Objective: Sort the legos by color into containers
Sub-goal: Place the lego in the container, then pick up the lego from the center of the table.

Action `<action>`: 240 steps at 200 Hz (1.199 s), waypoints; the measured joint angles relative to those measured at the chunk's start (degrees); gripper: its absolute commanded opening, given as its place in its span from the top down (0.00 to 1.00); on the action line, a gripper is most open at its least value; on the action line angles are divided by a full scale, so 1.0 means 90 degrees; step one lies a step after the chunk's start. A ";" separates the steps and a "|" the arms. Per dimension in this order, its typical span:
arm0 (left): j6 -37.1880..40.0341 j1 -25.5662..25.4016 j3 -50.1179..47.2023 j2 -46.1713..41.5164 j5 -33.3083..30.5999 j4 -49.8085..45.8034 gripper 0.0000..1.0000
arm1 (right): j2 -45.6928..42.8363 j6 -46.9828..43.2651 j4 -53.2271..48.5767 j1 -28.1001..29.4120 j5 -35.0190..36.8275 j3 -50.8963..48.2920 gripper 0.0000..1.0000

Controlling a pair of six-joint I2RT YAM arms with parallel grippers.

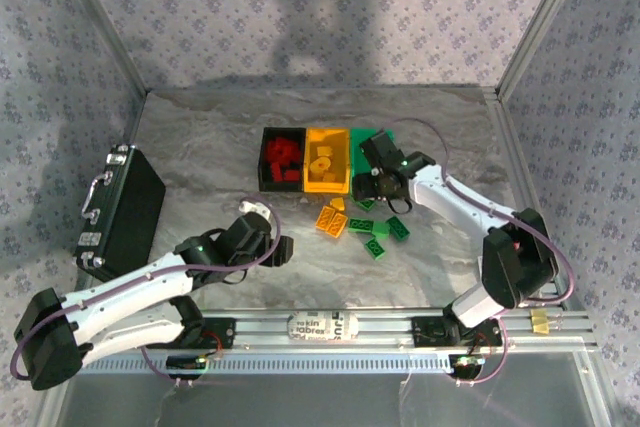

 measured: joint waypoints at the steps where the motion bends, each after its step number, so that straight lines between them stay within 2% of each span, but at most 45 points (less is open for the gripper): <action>1: 0.0000 0.0000 0.0000 0.0000 0.0000 0.0000 0.18 | 0.0002 -0.0012 0.0007 0.0000 -0.0022 -0.0036 0.24; 53: -0.0058 0.0000 -0.0058 0.0000 -0.0017 0.0024 0.19 | 0.0393 -0.0372 0.0449 0.0000 -0.0308 -0.0316 0.25; 109: -0.0097 0.0000 -0.0114 0.0000 -0.0019 0.0049 0.19 | 0.1129 -0.0675 0.0624 0.0000 -0.0306 -0.0097 0.27; 201: -0.0095 0.0000 -0.0182 0.0000 -0.0061 0.0083 0.19 | 0.1744 -0.0816 0.0748 0.0000 -0.0228 0.0226 0.29; 240: -0.0095 0.0000 -0.0182 0.0000 -0.0068 0.0129 0.19 | 0.1851 -0.0816 0.0770 0.0002 -0.0206 0.0231 0.34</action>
